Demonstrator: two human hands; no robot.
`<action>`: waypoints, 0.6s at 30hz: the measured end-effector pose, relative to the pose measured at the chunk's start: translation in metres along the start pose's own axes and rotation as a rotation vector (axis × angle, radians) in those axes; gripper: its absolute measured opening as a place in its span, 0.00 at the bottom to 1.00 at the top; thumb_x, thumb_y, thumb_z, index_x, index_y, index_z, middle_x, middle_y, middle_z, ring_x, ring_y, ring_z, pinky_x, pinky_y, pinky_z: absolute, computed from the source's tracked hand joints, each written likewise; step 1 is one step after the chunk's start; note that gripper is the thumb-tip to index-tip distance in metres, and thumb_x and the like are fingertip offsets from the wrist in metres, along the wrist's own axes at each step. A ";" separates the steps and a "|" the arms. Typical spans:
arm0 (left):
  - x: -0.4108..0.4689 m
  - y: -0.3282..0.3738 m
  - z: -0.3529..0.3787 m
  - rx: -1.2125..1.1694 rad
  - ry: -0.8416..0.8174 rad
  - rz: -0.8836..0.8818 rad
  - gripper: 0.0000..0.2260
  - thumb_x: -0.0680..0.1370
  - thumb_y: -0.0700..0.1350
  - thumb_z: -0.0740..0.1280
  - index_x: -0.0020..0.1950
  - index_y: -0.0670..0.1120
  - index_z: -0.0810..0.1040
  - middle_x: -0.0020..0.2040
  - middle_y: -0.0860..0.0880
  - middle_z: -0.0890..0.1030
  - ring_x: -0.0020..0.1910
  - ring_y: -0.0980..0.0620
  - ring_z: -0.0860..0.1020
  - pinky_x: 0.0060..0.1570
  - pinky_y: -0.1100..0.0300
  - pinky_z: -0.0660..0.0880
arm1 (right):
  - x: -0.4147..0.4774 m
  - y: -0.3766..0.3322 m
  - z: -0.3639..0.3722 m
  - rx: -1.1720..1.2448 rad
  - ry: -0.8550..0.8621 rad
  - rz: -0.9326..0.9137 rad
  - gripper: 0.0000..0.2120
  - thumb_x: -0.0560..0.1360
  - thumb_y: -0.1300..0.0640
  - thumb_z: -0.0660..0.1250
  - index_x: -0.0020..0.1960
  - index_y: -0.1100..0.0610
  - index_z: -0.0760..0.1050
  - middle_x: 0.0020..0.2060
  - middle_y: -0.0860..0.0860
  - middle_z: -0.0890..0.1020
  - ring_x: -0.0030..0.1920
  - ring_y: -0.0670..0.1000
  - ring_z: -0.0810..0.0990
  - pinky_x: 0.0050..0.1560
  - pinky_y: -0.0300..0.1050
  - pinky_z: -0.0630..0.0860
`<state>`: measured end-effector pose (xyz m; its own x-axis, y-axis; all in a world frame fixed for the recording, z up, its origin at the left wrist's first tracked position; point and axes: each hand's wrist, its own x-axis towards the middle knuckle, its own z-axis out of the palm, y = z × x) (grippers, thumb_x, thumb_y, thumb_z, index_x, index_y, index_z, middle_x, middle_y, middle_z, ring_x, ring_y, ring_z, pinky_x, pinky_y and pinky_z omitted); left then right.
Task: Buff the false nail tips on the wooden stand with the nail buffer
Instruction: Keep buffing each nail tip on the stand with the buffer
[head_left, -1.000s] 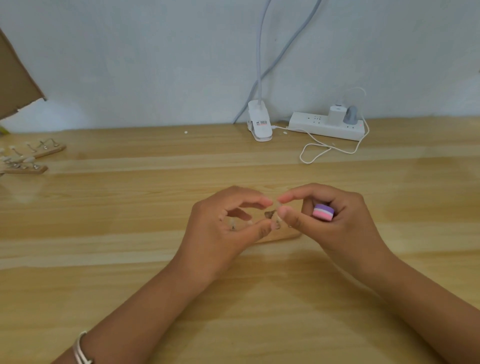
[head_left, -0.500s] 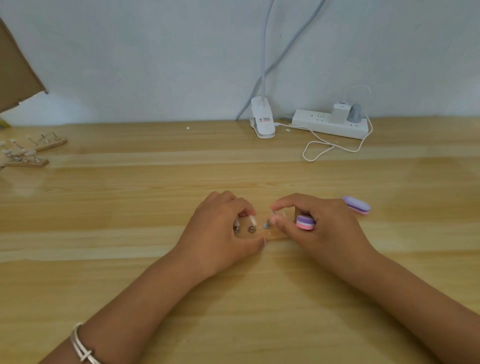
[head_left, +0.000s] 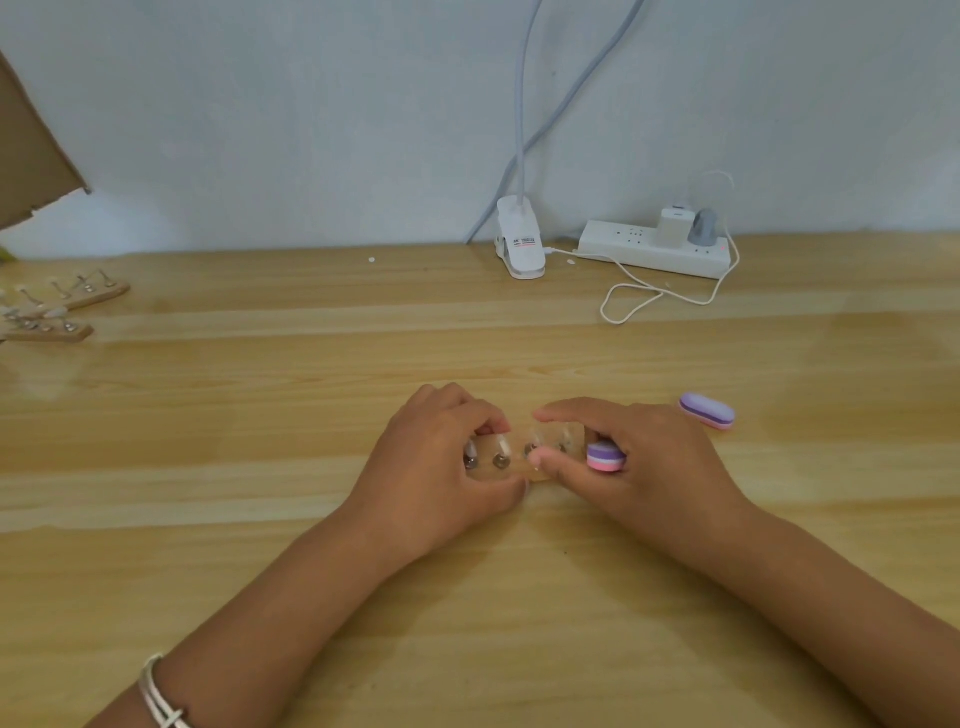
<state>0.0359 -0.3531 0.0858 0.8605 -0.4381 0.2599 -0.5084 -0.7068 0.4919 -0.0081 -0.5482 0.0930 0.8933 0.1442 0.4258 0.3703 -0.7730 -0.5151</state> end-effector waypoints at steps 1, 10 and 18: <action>0.000 0.000 0.000 -0.005 0.000 -0.003 0.19 0.65 0.60 0.71 0.53 0.57 0.78 0.46 0.59 0.74 0.47 0.60 0.68 0.46 0.67 0.66 | 0.000 0.002 -0.003 0.001 -0.008 0.014 0.18 0.69 0.40 0.70 0.57 0.44 0.83 0.28 0.39 0.77 0.35 0.46 0.79 0.42 0.41 0.72; 0.001 -0.002 -0.001 -0.026 -0.027 -0.031 0.17 0.64 0.60 0.72 0.50 0.58 0.80 0.44 0.59 0.75 0.46 0.59 0.70 0.50 0.60 0.69 | 0.001 0.012 -0.014 -0.236 -0.044 -0.165 0.11 0.67 0.52 0.82 0.47 0.45 0.85 0.23 0.36 0.70 0.36 0.40 0.73 0.49 0.14 0.54; 0.000 0.003 -0.004 -0.043 0.010 0.051 0.26 0.63 0.65 0.72 0.60 0.62 0.77 0.56 0.63 0.73 0.59 0.62 0.69 0.65 0.60 0.56 | 0.001 0.009 -0.017 0.305 -0.010 -0.118 0.09 0.71 0.47 0.74 0.51 0.40 0.81 0.24 0.44 0.66 0.27 0.42 0.65 0.34 0.30 0.64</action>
<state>0.0345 -0.3529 0.0907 0.8341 -0.4668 0.2938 -0.5497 -0.6595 0.5128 -0.0079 -0.5658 0.1019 0.8415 0.2294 0.4891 0.5295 -0.5299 -0.6625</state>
